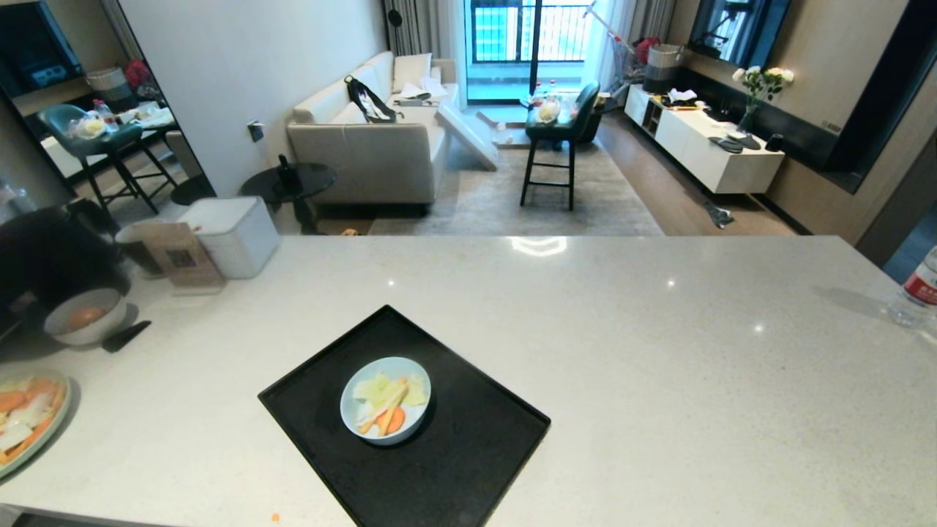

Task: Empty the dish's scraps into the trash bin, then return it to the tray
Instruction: Pick up the bowl with leftover food

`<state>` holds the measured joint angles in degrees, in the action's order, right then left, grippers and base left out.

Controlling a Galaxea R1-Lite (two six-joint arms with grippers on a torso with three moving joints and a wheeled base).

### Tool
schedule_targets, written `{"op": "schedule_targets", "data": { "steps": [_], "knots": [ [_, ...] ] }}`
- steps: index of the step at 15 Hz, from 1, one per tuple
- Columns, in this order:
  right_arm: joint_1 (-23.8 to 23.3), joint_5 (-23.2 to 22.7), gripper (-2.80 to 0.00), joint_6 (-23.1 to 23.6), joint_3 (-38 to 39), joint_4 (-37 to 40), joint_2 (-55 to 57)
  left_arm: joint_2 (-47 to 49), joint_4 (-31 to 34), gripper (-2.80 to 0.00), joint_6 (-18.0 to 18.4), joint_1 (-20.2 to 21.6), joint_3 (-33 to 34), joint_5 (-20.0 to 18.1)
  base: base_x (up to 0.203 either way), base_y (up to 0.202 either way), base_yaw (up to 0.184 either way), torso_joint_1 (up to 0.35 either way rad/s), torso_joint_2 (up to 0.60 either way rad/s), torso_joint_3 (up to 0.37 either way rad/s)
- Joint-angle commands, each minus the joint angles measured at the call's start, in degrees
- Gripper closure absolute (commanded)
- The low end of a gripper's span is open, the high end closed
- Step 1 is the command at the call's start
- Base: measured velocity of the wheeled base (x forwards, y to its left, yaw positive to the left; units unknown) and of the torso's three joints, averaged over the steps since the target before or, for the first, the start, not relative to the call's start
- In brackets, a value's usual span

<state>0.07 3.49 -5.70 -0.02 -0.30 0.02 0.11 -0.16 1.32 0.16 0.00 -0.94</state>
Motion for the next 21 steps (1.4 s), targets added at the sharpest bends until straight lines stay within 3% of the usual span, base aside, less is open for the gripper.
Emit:
{"op": "schedule_targets", "data": {
  "steps": [1, 21],
  "knots": [
    [0.01, 0.08, 0.00, -0.36, 0.02, -0.05, -0.02, -0.02, -0.02, 0.00, 0.00, 0.02, 0.00, -0.03, 0.000, 0.000, 0.000, 0.000, 0.00, 0.000],
    [0.01, 0.12, 0.00, -0.36, 0.02, -0.05, -0.02, 0.41, 1.19, 0.00, -0.26, 0.02, -2.10, -0.33, 0.000, 0.000, 0.000, 0.000, 0.00, 0.000]
  ]
}}
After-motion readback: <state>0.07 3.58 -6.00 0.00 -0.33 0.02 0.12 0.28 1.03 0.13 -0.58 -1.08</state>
